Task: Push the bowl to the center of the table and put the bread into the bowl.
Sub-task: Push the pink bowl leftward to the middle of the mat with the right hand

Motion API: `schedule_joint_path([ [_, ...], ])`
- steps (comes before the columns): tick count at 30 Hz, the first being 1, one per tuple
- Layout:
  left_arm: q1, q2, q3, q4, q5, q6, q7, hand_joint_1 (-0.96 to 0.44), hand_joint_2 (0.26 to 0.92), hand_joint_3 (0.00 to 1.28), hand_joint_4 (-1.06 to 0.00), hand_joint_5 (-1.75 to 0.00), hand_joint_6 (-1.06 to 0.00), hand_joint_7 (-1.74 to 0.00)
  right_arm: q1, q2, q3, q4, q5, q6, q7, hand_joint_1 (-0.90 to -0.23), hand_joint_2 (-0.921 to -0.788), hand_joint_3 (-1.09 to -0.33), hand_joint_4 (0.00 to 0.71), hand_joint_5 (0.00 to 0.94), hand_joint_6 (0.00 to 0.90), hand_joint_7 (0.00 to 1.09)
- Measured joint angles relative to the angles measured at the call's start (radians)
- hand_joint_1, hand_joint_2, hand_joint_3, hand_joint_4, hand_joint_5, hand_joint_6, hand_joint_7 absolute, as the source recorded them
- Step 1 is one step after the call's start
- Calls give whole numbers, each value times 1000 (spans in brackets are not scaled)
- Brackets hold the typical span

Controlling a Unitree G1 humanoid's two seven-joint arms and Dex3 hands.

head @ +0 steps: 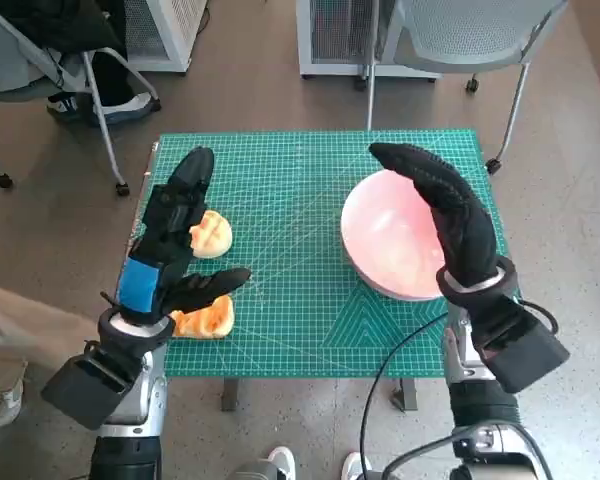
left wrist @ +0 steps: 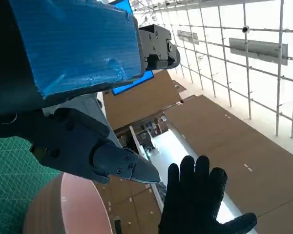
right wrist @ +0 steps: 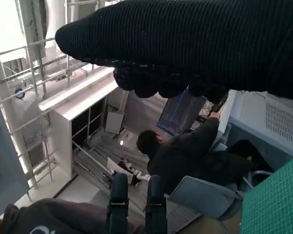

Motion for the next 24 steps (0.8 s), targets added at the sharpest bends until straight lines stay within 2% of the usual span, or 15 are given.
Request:
schedule_joint_path([
  [4, -8, -1, -3, 18, 0, -2, 0, -584, 921, 76, -38, -2, 1, -345, -4, -9, -11, 10, 5, 2, 2, -458, -921, -702, 150, 0, -1, 503],
  [6, -17, -2, -5, 29, 0, -3, 0, -589, 921, 84, -38, -2, 1, -345, -19, -27, -28, 34, 20, 7, 8, -457, -921, -709, 148, 0, -1, 500],
  [8, -19, -1, -5, 32, -1, -4, 0, -606, 921, 128, -39, -2, 1, -347, -38, -46, -46, 64, 36, 5, 15, -489, -921, -734, 143, 0, -1, 496],
  [13, -22, -1, -5, 36, -4, -10, -1, -624, 921, 174, -39, -2, 1, -348, -137, -102, -127, 251, 90, 3, 36, -546, -921, -750, 137, 0, -1, 491],
  [16, -22, -1, -5, 38, -5, -14, -1, -626, 921, 181, -39, -1, 1, -347, -175, -124, -157, 318, 112, -3, 51, -556, -921, -753, 136, 0, -1, 490],
  [24, -27, -2, -9, 44, -7, -15, -1, -628, 921, 200, -40, -1, 1, -348, -216, -126, -198, 430, 115, -19, 72, -570, -921, -757, 138, 1, 1, 489],
])
